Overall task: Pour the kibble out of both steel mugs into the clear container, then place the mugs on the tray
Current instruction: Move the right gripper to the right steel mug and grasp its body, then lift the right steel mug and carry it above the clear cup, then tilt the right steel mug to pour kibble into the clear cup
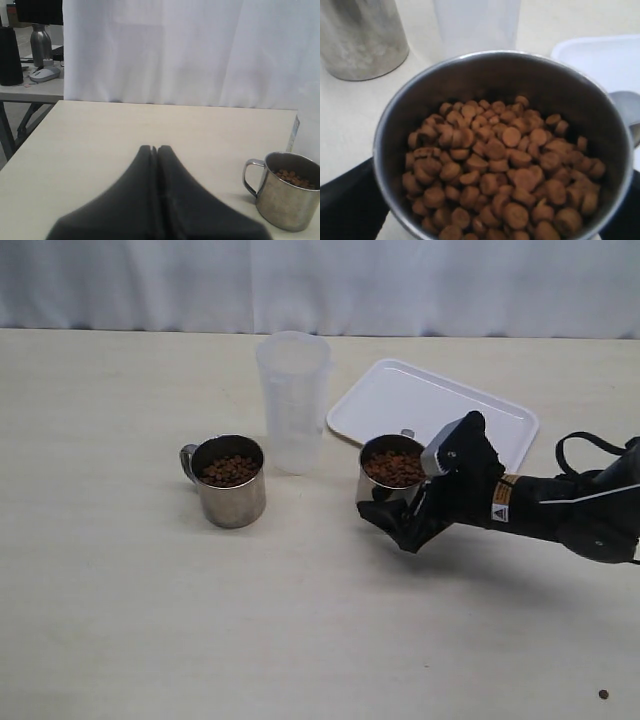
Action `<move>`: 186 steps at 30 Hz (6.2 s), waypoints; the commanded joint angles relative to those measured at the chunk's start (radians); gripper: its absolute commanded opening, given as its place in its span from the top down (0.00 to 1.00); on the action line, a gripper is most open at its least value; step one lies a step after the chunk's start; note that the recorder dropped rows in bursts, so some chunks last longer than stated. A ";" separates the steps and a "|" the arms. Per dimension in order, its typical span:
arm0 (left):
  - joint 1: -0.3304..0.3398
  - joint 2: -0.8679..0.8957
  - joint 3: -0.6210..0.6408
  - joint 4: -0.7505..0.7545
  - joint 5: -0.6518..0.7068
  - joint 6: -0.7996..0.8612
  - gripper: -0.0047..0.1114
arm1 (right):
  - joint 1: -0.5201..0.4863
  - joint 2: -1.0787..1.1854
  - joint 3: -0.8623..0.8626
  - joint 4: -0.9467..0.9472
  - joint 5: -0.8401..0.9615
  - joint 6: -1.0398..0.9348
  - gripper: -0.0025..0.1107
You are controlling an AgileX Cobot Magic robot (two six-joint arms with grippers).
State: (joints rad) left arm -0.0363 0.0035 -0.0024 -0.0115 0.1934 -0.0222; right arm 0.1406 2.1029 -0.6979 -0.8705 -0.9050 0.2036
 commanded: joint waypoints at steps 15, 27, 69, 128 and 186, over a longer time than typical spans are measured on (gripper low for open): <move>0.001 -0.003 0.002 0.001 -0.005 0.000 0.96 | 0.002 -0.021 -0.002 0.021 -0.005 -0.006 0.93; 0.001 -0.003 0.002 0.001 -0.005 0.000 0.96 | 0.012 -0.499 -0.019 0.153 0.312 0.048 0.94; 0.001 -0.003 0.002 0.001 -0.004 0.000 0.96 | 0.502 -0.265 -0.628 -0.874 1.297 0.621 0.94; 0.001 -0.003 0.002 0.001 -0.010 0.000 0.96 | 0.500 -0.195 -0.697 -0.874 1.307 0.088 0.94; 0.001 -0.003 0.002 0.001 -0.009 0.000 0.96 | 0.502 -0.157 -0.720 -0.874 1.351 -0.362 0.94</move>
State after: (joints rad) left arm -0.0363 0.0035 -0.0024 -0.0115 0.1934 -0.0222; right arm 0.6460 1.9553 -1.4072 -1.7297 0.4309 -0.1624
